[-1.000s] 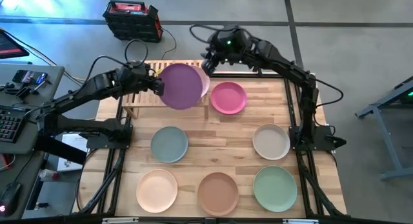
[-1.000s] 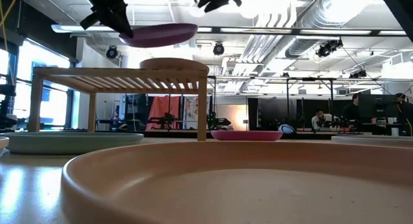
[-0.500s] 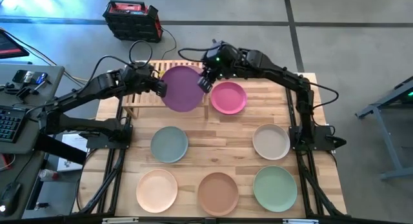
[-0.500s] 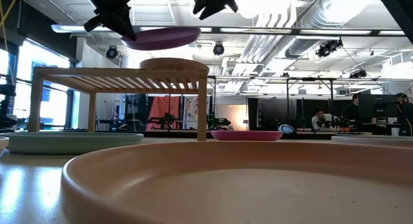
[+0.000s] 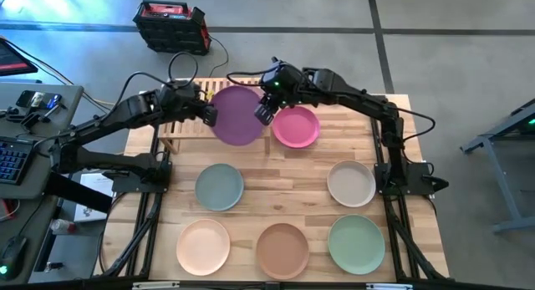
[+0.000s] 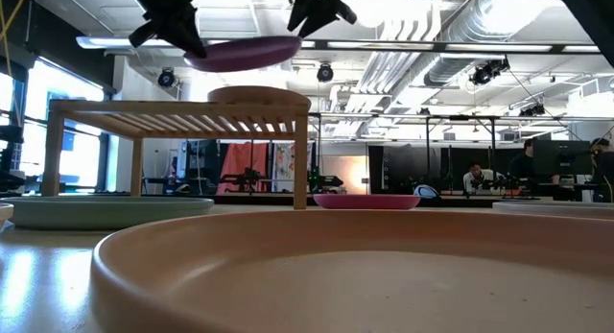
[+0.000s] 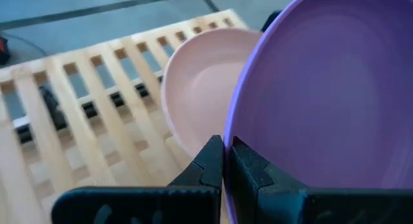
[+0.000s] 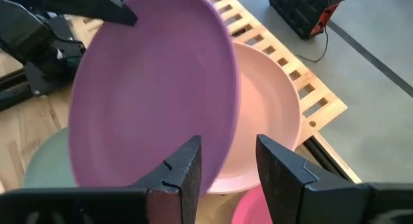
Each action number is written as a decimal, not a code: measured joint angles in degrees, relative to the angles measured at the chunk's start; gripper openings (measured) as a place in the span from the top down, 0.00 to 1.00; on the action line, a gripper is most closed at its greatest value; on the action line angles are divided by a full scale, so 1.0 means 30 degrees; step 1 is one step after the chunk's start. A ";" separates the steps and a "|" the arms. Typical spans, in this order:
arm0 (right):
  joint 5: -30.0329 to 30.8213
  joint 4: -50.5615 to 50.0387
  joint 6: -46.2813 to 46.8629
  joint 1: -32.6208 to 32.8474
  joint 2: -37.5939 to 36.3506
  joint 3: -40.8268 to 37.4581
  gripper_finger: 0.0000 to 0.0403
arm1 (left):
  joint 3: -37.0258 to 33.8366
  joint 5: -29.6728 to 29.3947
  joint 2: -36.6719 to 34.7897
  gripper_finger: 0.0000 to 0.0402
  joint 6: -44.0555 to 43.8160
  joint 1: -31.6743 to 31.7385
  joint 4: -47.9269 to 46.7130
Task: Place and stack plates onto a shelf
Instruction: Stack the violet plate on top of the light orange plate on the shelf
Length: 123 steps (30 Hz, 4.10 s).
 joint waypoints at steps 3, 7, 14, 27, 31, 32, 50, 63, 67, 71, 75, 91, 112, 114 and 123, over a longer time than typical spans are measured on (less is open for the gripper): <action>-0.0029 -0.0141 0.0081 0.0000 0.0181 0.0000 0.69 | 0.0000 0.0004 -0.0006 1.00 0.0242 -0.0229 0.0642; 0.0064 -0.0110 0.0088 -0.0011 0.0177 0.0003 0.69 | 0.0000 0.0000 0.0000 1.00 0.0379 -0.0223 0.0567; -0.0300 -0.0135 0.0664 -0.0168 0.0190 0.0000 0.80 | 0.0000 0.0000 0.0000 0.99 0.0412 -0.0216 0.0684; -0.0066 -0.0223 0.1024 -0.0226 0.0272 0.0000 0.99 | -0.0007 0.0051 0.0000 0.97 0.0691 -0.0222 0.0830; -0.0051 -0.0259 0.1038 -0.0202 0.0272 0.0002 0.99 | -0.0007 0.0055 0.0000 0.97 0.0561 -0.0223 0.0781; -0.0041 -0.0259 0.1057 -0.0204 0.0272 0.0000 0.99 | -0.0007 0.0056 0.0000 0.97 0.0567 -0.0223 0.0795; -0.0483 -0.0715 0.0685 -0.0659 0.0272 0.0000 1.00 | -0.0007 0.1155 -0.0086 0.78 0.1430 0.0077 0.2505; -0.2257 -0.1275 -0.0307 -0.2179 0.0257 0.0000 1.00 | -0.0015 0.1036 -0.1137 0.76 0.1713 0.1097 0.3361; -0.4215 0.0448 -0.0582 -0.3132 0.0253 0.0000 1.00 | -0.0015 0.1056 -0.1115 0.76 0.1713 0.1125 0.3354; -0.6237 0.2047 -0.0554 -0.4408 0.0250 0.0000 1.00 | -0.0011 0.1082 -0.1129 0.76 0.1716 0.1125 0.3347; -0.7562 0.2931 0.0030 -0.5940 0.0273 0.0000 1.00 | -0.0015 0.1086 -0.1122 0.76 0.1705 0.1088 0.3347; -1.0496 0.2315 0.2573 -0.7575 0.2437 0.0000 1.00 | -0.0015 0.1813 -0.1156 0.76 0.1210 0.1081 0.3300; -0.7468 0.1869 0.4637 -0.5807 0.3179 0.0000 1.00 | -0.0015 0.3009 -0.2231 0.76 0.3874 0.1082 0.3332; -0.7584 0.1875 0.4627 -0.5807 0.3179 0.0000 1.00 | -0.0015 0.3002 -0.2304 0.76 0.3871 0.1088 0.3332; -0.6885 0.1173 0.4438 -0.5659 0.3179 0.0000 1.00 | -0.0015 0.3002 -0.2331 0.76 0.3887 0.1088 0.3332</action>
